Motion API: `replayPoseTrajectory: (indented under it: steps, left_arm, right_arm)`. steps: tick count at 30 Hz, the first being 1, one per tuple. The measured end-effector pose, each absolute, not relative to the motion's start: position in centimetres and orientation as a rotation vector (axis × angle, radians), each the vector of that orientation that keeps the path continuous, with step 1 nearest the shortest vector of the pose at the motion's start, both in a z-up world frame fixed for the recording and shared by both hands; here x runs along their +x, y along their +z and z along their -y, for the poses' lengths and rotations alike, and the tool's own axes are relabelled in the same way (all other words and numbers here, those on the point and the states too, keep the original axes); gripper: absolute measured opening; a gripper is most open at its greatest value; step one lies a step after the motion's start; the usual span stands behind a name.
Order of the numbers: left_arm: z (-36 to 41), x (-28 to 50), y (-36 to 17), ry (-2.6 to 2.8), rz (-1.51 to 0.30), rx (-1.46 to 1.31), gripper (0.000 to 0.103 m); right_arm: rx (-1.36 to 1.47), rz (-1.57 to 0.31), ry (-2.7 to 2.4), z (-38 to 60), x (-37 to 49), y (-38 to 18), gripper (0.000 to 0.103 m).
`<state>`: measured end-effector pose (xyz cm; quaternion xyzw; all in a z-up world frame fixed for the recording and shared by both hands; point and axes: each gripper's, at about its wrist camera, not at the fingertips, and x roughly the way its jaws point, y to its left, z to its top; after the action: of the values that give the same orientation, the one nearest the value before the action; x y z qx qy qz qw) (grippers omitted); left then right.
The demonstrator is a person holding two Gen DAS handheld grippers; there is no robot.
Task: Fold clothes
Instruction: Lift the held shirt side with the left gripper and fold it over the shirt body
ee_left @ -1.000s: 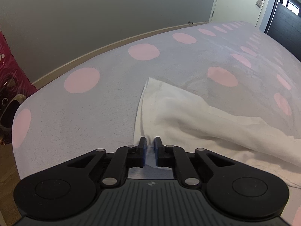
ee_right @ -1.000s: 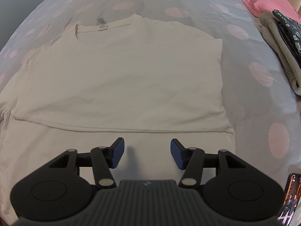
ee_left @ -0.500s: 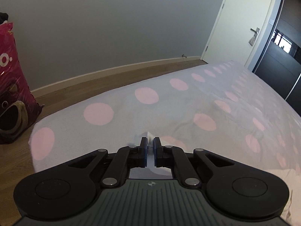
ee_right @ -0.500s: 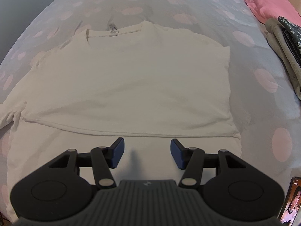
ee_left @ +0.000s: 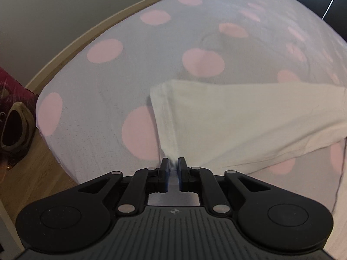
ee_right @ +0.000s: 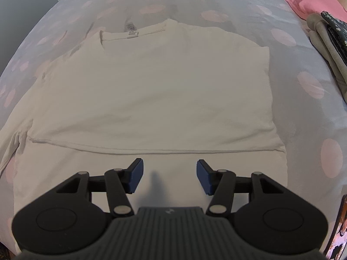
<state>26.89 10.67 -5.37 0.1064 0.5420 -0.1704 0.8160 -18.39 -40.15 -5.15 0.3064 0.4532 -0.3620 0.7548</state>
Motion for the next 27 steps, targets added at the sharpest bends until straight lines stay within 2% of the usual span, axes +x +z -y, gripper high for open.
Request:
replayPoseTrajectory:
  steps: [3,10,17,18,20,22,27]
  left_arm:
    - [-11.9,27.2,-5.2,-0.292,-1.15,0.173,0.011]
    - [-13.6,28.5,-4.6,-0.249,-1.119,-0.077,0.038]
    - [-11.3,28.5,-7.4,-0.236,-1.198,-0.061,0.041]
    - [-10.9,28.5,-7.5,-0.244,-1.201,-0.063,0.04]
    - [-10.2,28.3,-7.5,-0.26,-1.205,-0.06,0.025]
    - [-9.4,28.2,-7.1,-0.263,-1.191,-0.036,0.003]
    - [-8.4,27.4,-3.0,-0.302,-1.037,-0.104,0.002]
  right_arm:
    - [0.667,-0.987,-0.785,40.0,-18.5,-5.1,0.058]
    - [0.674,-0.997,-0.809,40.2,-18.5,-5.5,0.058]
    - [0.667,-1.01,-0.805,40.3,-18.2,-5.9,0.058]
    - [0.666,-1.012,-0.804,40.3,-18.1,-6.0,0.058]
    - [0.665,-1.018,-0.803,40.3,-18.1,-6.2,0.058]
    - [0.667,-1.018,-0.802,40.3,-18.1,-6.2,0.058]
    - [0.672,-1.0,-0.801,40.3,-18.4,-5.7,0.058]
